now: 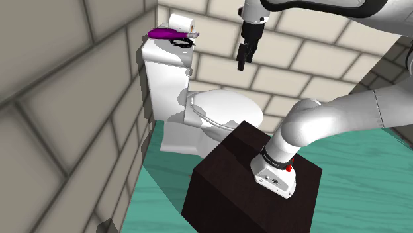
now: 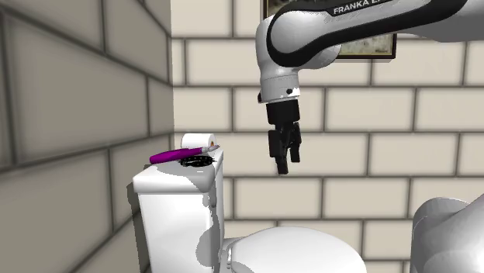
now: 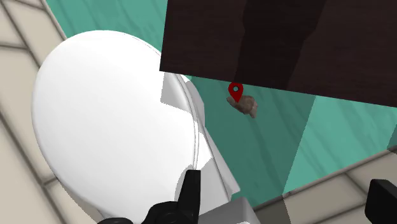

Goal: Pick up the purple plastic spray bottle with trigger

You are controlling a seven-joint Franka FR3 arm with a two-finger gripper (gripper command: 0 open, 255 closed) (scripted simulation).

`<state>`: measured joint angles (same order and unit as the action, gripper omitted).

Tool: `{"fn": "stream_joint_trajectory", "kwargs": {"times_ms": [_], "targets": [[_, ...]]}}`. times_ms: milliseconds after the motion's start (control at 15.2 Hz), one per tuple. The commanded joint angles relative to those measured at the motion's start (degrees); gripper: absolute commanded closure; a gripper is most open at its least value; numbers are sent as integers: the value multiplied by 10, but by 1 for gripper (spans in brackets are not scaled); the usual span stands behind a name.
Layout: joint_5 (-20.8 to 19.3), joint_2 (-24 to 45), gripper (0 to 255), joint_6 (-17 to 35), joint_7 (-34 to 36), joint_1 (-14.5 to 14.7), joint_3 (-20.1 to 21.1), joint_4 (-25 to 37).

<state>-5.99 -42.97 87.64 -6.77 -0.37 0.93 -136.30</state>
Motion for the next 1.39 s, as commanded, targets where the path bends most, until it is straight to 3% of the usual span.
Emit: {"fn": "stream_joint_trajectory", "kwargs": {"times_ms": [0, 660, 1320], "targets": [[0, 0, 0, 0, 0, 0, 0, 0], [-30, 217, 0, 75, -4, 0, 12, 162], [-69, 432, 0, 77, -8, 3, 28, 395]]}}
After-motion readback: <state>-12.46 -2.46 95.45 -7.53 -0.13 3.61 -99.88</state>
